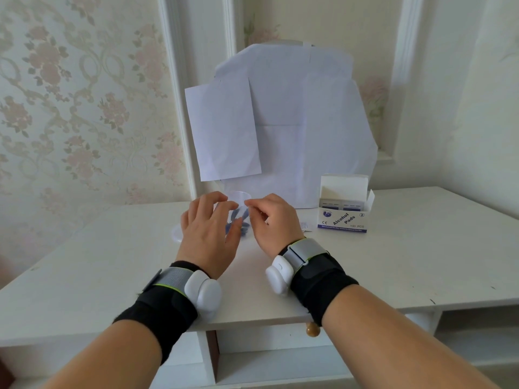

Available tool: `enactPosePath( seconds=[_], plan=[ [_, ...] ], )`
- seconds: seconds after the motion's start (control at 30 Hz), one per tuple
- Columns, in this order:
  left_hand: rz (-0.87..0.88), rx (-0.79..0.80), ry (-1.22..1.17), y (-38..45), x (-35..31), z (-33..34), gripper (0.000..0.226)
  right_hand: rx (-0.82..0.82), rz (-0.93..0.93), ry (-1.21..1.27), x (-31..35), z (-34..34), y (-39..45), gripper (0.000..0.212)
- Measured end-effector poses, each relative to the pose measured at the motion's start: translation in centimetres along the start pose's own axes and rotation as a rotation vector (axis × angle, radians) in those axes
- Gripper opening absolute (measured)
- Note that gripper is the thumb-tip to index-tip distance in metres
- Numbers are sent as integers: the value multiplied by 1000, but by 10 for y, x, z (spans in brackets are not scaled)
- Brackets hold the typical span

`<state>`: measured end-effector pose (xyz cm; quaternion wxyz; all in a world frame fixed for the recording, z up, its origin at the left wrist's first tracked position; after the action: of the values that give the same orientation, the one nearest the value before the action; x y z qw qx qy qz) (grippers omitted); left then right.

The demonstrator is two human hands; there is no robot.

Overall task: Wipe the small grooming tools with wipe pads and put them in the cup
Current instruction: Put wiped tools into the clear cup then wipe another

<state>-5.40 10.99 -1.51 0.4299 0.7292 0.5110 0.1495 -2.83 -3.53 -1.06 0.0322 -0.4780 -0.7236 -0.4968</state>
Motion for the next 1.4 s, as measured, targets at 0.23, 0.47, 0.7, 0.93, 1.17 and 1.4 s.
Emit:
enactPosePath(
  seconds=[0.23, 0.47, 0.7, 0.93, 1.17, 1.4],
  plan=[
    [9, 12, 1, -1, 2, 5, 37, 68, 81, 167, 2, 3, -2, 18],
    [16, 5, -81, 0, 5, 8, 28, 132, 170, 342, 5, 3, -3, 13],
    [-63, -61, -225, 2, 7, 1, 12, -22, 278, 330, -6, -3, 4, 9],
    [-233, -134, -274, 6, 18, -3, 8, 295, 504, -533, -34, -3, 14, 34],
    [-225, -132, -294, 7, 16, -5, 8, 469, 384, -708, -29, 6, 19, 34],
    [-232, -128, -321, 7, 15, -6, 8, 408, 369, -667, -26, 8, 17, 29]
  ],
)
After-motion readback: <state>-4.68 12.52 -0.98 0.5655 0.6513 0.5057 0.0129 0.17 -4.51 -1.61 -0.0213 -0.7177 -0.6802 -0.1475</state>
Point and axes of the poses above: each hand's wrist, its own y-axis towards the middle knuckle, its own z-axis out of the palm, x = y × z, the point moved 1 cm from there along y, towards the middle knuckle, and after that the axes turned 5 degrees about -y, right-handed, at the moved point
